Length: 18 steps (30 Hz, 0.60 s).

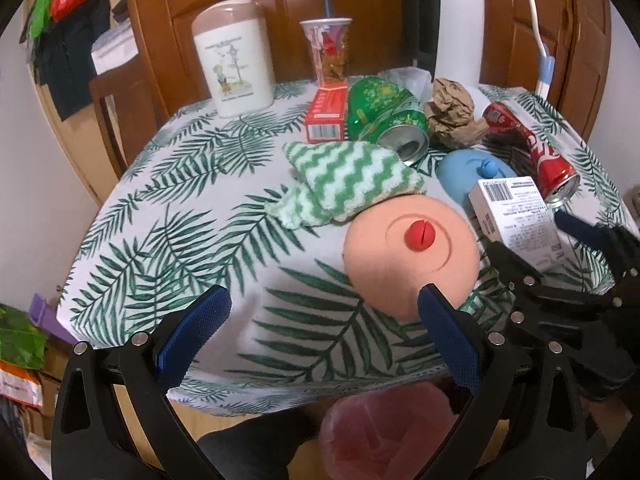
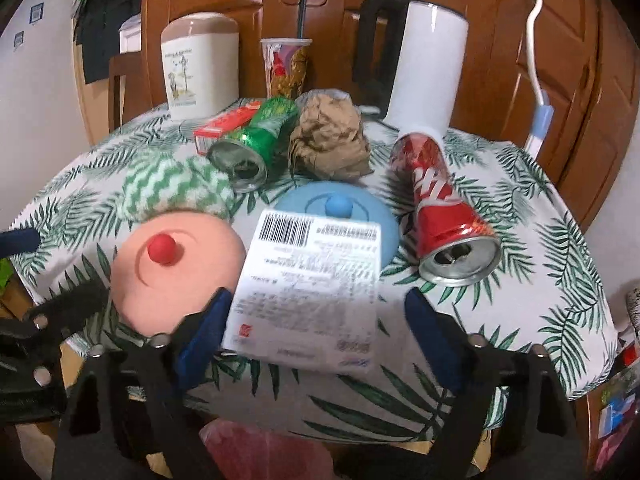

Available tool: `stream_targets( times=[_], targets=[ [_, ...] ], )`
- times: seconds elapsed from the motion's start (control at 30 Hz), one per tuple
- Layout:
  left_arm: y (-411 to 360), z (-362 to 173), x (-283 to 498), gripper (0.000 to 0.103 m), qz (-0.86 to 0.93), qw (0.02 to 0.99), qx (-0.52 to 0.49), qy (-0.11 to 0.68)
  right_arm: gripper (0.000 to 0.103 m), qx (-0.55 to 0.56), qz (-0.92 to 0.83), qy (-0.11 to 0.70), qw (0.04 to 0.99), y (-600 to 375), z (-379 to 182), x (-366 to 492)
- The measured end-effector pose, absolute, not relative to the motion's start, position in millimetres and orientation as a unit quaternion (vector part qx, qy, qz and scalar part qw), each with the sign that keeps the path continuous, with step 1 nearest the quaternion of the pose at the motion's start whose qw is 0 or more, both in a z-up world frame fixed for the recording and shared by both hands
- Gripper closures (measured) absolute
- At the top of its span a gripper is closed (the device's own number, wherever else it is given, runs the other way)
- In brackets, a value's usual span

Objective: Collect trash
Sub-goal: 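Grasp the white barcode receipt box with the right tool while the left tool grasps the peach lid's red knob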

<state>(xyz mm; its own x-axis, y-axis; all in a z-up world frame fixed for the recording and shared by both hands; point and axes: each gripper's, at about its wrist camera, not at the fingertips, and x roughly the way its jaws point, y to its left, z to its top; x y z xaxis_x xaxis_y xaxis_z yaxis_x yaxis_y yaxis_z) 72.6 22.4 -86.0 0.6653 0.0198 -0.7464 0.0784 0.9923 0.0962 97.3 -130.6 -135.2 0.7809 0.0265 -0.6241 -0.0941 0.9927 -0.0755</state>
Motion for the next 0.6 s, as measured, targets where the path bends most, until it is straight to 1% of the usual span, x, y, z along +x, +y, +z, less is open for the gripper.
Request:
stream_targets(
  times=[0.03,0.3,0.4,0.43,0.5,0.57,0.6],
  targets=[
    [21,-86,74,0.006,-0.018,0.911,0.059,0.408,0.036,-0.054,0.03,0.331,0.942,-132,-137,98],
    [-1,-89,89,0.006,-0.043,0.913,0.048,0.403,0.035,-0.062,0.033,0.327,0.942,-145,-140,92],
    [-8,-90,93,0.008,-0.051,0.914,0.045,0.4,0.035,-0.06,0.036,0.327,0.943,-147,-140,91],
    [-11,-90,94,0.009,-0.053,0.914,0.045,0.4,0.035,-0.058,0.037,0.327,0.943,-147,-140,91],
    [-14,-91,96,0.017,-0.057,0.913,0.047,0.401,0.035,-0.057,0.039,0.326,0.943,-148,-140,91],
    [-15,-92,99,0.02,-0.06,0.913,0.044,0.401,0.035,-0.055,0.041,0.326,0.943,-149,-140,91],
    [-16,-93,100,0.024,-0.059,0.913,0.043,0.401,0.035,-0.054,0.042,0.325,0.943,-149,-140,91]
  ],
)
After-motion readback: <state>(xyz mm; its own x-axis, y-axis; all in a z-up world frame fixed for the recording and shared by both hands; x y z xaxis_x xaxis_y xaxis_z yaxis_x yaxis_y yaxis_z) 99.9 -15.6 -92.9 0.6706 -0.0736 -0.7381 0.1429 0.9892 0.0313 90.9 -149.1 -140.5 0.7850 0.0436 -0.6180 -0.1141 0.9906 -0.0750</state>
